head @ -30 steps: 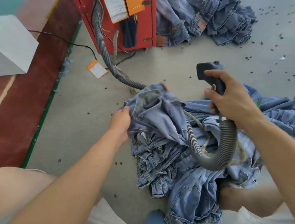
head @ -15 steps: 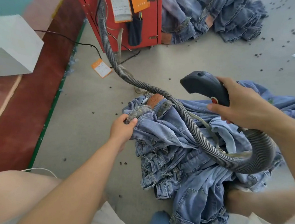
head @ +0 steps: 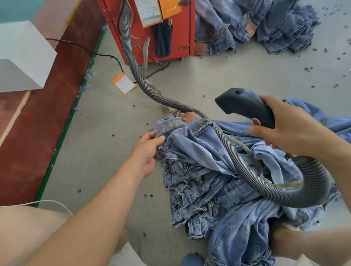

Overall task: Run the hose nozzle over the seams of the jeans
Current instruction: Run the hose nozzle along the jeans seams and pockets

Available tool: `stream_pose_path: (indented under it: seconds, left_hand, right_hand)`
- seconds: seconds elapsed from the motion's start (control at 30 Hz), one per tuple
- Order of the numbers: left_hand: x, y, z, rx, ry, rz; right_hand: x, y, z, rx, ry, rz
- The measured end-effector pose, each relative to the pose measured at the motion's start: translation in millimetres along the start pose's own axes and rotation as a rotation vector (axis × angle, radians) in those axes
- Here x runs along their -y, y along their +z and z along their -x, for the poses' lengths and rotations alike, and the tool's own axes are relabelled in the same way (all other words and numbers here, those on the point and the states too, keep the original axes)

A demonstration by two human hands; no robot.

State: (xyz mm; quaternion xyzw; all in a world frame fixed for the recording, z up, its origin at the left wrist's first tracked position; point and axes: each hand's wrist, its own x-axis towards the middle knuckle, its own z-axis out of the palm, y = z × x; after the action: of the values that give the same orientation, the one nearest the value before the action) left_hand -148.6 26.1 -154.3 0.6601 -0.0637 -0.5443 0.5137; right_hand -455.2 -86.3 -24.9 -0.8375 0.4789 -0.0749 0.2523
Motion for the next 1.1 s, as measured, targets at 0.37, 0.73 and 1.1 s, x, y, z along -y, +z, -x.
stream_pose_path:
  seconds: [0.37, 0.73, 1.1]
  left_hand:
    - [-26, -2, 19, -0.004, -0.119, 0.214]
    - [-45, 5, 30, 0.189, -0.204, 0.536]
    - [1, -54, 2, 0.092, -0.206, -1.321]
  right_hand:
    - [-3, -10, 0, 0.056, -0.211, 0.166]
    - [16, 51, 7, 0.437, -0.249, 0.158]
    - [-19, -10, 0, -0.042, -0.025, 0.041]
